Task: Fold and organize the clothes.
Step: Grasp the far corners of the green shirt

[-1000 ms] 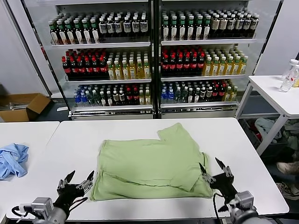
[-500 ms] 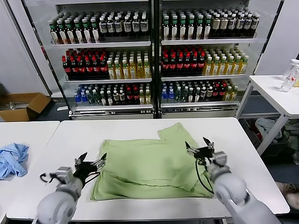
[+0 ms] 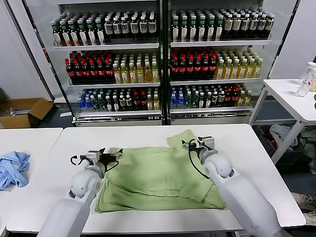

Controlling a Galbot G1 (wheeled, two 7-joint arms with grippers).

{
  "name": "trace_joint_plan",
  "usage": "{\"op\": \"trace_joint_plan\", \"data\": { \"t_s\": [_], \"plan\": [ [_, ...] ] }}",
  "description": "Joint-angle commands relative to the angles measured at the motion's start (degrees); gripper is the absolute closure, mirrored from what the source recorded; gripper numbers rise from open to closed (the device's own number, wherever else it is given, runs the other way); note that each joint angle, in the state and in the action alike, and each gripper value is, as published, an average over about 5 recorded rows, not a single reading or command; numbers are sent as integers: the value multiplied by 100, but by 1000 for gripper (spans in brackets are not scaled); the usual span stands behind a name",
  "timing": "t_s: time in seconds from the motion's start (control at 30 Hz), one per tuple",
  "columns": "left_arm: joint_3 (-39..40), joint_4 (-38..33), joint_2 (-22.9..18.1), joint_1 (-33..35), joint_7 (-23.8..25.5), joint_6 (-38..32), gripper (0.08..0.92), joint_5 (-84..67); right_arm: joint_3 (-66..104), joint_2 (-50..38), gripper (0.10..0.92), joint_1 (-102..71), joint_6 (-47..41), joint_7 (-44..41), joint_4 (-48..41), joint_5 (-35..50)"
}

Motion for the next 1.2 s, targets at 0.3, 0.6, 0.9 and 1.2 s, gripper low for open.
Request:
{"op": "trace_joint_plan", "data": {
  "t_s": [0.3,0.6,0.9,1.2],
  "plan": [
    [373,1404,-275,-849,-173,33,202,35,-105,477,203,723,-177,90,-1762,-509],
    [427,866,-96,-370,-268,39,449,-161,-133,432,361,695,-173,-132,-1830,-191],
    [142,556,-86,31,-161,20,692,-528,21,389,621,544,-93,-459,-1433,-167],
    [-261,-351,97,313,280,-401,907,-1097,357,112,875,323,411,-886,-496,-589]
  ]
}}
